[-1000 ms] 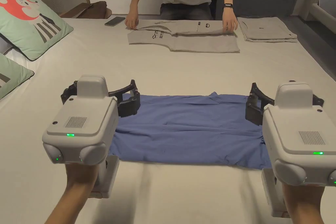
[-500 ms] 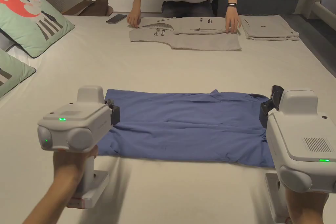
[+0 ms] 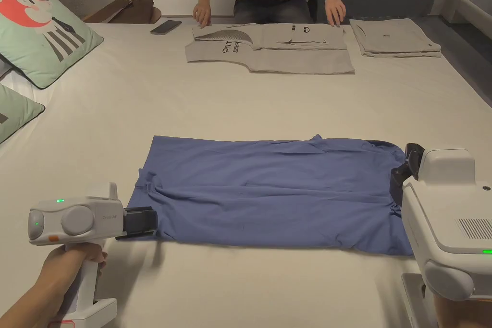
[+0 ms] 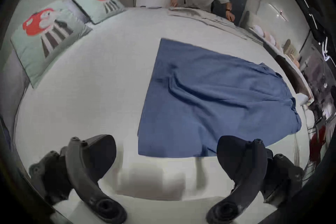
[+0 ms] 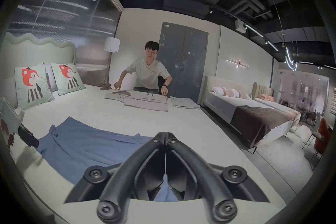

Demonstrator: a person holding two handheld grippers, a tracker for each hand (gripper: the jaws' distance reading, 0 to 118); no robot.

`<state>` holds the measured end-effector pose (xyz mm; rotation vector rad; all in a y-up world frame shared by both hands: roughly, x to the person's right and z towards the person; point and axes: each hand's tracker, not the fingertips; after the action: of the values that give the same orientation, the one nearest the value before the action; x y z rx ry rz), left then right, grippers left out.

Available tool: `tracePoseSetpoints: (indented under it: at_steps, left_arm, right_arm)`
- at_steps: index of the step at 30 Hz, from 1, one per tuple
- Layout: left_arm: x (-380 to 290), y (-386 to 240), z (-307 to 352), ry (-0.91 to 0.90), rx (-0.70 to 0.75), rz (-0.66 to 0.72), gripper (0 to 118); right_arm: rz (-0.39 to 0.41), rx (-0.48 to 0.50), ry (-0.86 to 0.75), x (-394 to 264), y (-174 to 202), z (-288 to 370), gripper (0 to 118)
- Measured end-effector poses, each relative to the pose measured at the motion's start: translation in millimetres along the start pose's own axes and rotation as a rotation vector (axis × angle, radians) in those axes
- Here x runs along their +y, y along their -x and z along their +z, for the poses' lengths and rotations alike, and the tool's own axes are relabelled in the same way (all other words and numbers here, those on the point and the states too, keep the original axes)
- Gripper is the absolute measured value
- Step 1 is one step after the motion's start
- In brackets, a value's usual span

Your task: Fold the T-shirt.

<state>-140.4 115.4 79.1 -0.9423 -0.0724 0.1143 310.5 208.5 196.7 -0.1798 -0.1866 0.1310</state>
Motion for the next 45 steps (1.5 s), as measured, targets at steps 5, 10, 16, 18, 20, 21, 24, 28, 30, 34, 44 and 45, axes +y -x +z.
tracePoseSetpoints:
  at_steps: [5, 10, 16, 18, 20, 21, 24, 28, 30, 34, 44, 45]
  left_arm:
    - [-7, -11, -12, 0.029, 0.036, -0.058, 75]
    - [-14, -31, -17, 0.029, 0.072, -0.118, 23]
    - [-7, -36, -4, -0.003, 0.044, -0.135, 3]
    - [-5, -34, 5, -0.032, 0.035, -0.138, 3]
    - [-3, -30, 9, -0.041, 0.018, -0.135, 3]
    - [-2, -29, 12, -0.043, 0.01, -0.141, 3]
    - [0, -28, 14, -0.049, 0.002, -0.147, 3]
    - [1, -26, 12, -0.05, 0.002, -0.14, 3]
    - [1, -26, 11, -0.051, 0.003, -0.141, 3]
    - [-2, -25, 9, -0.047, 0.003, -0.137, 3]
    - [-9, -11, 14, -0.064, -0.004, -0.075, 3]
    - [-10, -8, 18, -0.067, -0.007, -0.062, 3]
  right_arm:
    - [0.002, 0.001, 0.033, -7, 0, -6, 0]
    - [-0.004, 0.002, 0.056, -13, -5, -9, 0]
    - [-0.058, -0.002, 0.192, -26, -25, -23, 0]
    - [-0.093, 0.014, 0.339, -40, -37, -40, 9]
    - [-0.145, 0.029, 0.443, -60, -48, -54, 42]
    - [-0.151, 0.036, 0.506, -69, -52, -61, 72]
    - [-0.224, 0.015, 0.542, -95, -59, -68, 105]
    - [-0.207, -0.002, 0.611, -114, -56, -76, 105]
    - [-0.2, -0.008, 0.632, -121, -56, -77, 101]
    - [-0.204, 0.02, 0.657, -127, -55, -74, 36]
    - [-0.188, 0.051, 0.585, -110, -58, -50, 4]
    - [-0.204, 0.057, 0.575, -105, -61, -45, 4]
